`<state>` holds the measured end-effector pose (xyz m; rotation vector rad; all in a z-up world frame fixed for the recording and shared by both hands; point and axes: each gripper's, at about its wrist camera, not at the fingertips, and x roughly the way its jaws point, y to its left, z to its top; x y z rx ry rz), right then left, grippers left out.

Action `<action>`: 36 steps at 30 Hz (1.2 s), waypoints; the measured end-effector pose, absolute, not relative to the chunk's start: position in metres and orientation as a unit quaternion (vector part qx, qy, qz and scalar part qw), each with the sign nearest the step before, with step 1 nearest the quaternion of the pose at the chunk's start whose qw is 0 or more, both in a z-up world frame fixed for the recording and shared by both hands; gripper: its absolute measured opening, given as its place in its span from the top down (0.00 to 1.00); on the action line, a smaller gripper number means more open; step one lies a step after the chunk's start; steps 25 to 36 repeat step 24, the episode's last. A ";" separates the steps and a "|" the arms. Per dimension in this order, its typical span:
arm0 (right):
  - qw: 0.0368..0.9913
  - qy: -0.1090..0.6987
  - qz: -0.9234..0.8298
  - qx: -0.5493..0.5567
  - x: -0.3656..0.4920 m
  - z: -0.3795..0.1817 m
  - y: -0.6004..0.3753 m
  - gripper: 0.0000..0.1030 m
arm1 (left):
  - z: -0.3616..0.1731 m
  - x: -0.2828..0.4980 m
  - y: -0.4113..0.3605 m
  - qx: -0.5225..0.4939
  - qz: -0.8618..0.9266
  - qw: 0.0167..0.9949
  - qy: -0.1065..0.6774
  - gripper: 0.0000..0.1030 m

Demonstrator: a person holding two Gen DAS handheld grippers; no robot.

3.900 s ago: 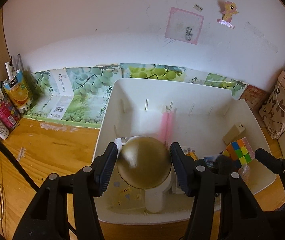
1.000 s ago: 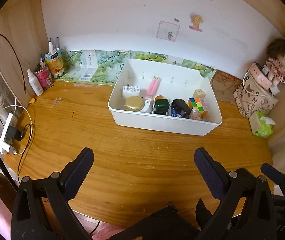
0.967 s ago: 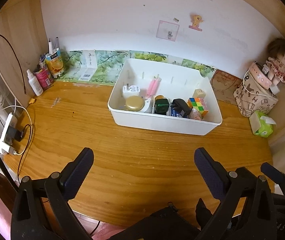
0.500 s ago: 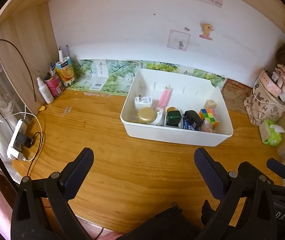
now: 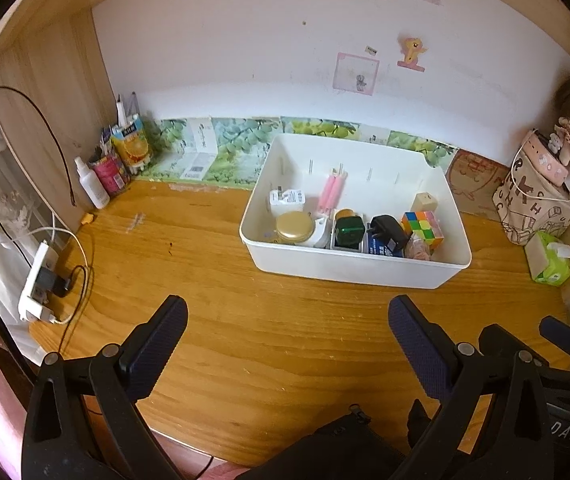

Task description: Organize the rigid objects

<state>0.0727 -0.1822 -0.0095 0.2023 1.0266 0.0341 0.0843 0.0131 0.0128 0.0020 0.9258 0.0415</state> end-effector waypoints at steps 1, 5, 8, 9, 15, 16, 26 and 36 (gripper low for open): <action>0.866 0.490 0.017 0.098 0.072 -0.009 -0.182 0.00 | 0.013 0.084 0.013 0.003 0.020 0.895 0.446 0.02; 0.865 0.491 0.017 0.102 0.071 -0.011 -0.183 0.00 | 0.014 0.083 0.013 0.003 0.019 0.894 0.447 0.02; 0.865 0.491 0.018 0.105 0.070 -0.012 -0.185 0.00 | 0.014 0.082 0.012 0.005 0.019 0.895 0.446 0.02; 0.864 0.492 0.018 0.106 0.070 -0.012 -0.185 0.00 | 0.014 0.082 0.012 0.006 0.019 0.894 0.447 0.02; 0.862 0.495 0.020 0.109 0.070 -0.013 -0.186 0.00 | 0.014 0.082 0.011 0.007 0.019 0.894 0.448 0.02; 0.862 0.495 0.020 0.109 0.070 -0.013 -0.186 0.00 | 0.013 0.081 0.011 0.007 0.020 0.894 0.448 0.02; 0.860 0.498 0.022 0.109 0.071 -0.016 -0.186 0.00 | 0.012 0.080 0.013 0.008 0.020 0.893 0.450 0.02; 0.860 0.498 0.022 0.109 0.071 -0.016 -0.186 0.00 | 0.012 0.080 0.013 0.008 0.020 0.893 0.450 0.02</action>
